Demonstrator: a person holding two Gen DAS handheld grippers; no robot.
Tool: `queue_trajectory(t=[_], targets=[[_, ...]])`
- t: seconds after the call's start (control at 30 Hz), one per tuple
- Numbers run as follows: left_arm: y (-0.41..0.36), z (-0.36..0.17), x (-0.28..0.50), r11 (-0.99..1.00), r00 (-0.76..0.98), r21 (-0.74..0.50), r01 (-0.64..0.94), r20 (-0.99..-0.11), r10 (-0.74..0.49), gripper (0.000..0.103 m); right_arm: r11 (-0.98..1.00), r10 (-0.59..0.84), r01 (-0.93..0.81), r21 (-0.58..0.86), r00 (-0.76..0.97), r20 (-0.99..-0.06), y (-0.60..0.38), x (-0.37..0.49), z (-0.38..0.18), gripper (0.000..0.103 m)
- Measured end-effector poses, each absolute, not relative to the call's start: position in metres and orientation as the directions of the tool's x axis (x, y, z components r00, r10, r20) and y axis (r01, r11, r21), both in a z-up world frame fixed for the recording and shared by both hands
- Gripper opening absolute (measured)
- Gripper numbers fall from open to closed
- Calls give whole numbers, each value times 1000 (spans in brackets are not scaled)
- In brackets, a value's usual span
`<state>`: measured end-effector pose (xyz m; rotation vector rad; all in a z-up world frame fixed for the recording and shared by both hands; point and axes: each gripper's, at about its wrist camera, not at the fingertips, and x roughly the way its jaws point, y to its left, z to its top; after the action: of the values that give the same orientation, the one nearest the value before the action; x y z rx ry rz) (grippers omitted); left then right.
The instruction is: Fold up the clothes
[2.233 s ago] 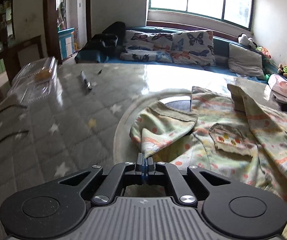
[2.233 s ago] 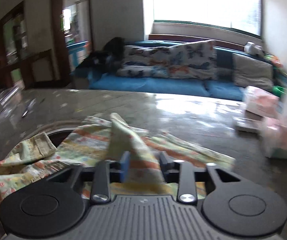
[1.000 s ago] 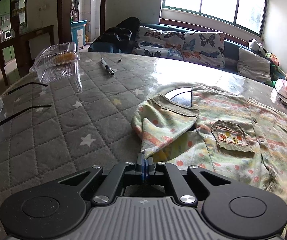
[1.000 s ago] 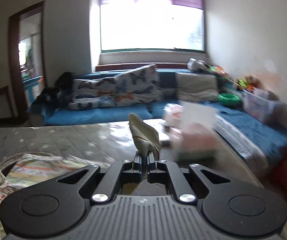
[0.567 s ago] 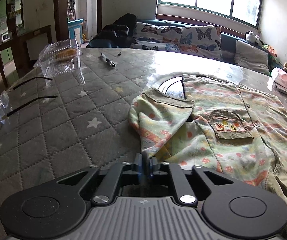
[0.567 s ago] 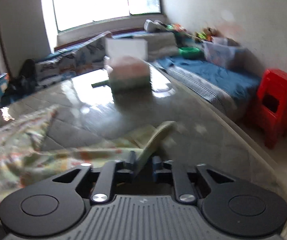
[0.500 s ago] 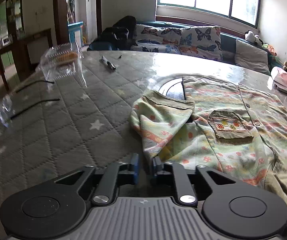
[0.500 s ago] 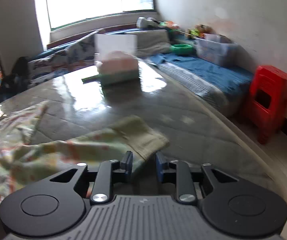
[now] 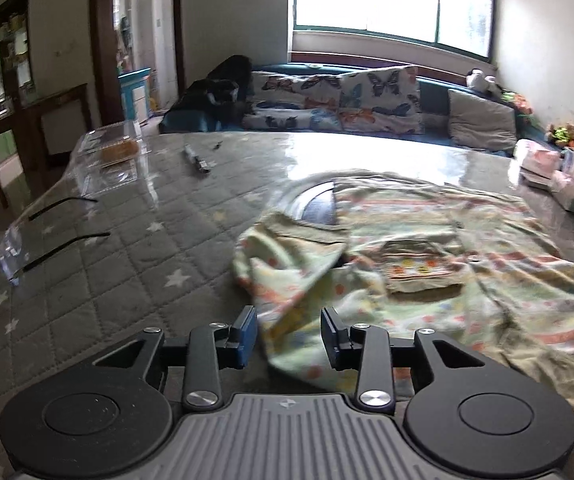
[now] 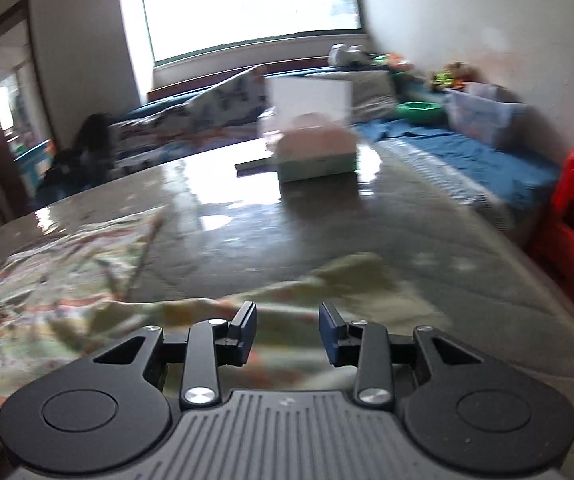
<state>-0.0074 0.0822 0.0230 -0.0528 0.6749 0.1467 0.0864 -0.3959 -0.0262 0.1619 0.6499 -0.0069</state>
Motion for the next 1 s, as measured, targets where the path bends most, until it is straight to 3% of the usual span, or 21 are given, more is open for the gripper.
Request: queue_trajectory(t=[0.3, 0.57, 0.73, 1.0], targets=[[48, 15, 20, 998, 771, -14, -56, -636, 34, 38, 991, 18, 69, 116, 782, -624, -397, 105, -33, 36], [55, 2, 51, 996, 766, 39, -80, -637, 86, 38, 992, -17, 91, 84, 772, -635, -403, 116, -37, 37], [56, -4, 72, 994, 771, 81, -70, -628, 105, 38, 996, 52, 3, 86, 782, -621, -379, 110, -28, 46], [62, -22, 108, 988, 741, 149, -43, -659, 131, 34, 984, 175, -151, 90, 780, -601, -330, 103, -15, 47]])
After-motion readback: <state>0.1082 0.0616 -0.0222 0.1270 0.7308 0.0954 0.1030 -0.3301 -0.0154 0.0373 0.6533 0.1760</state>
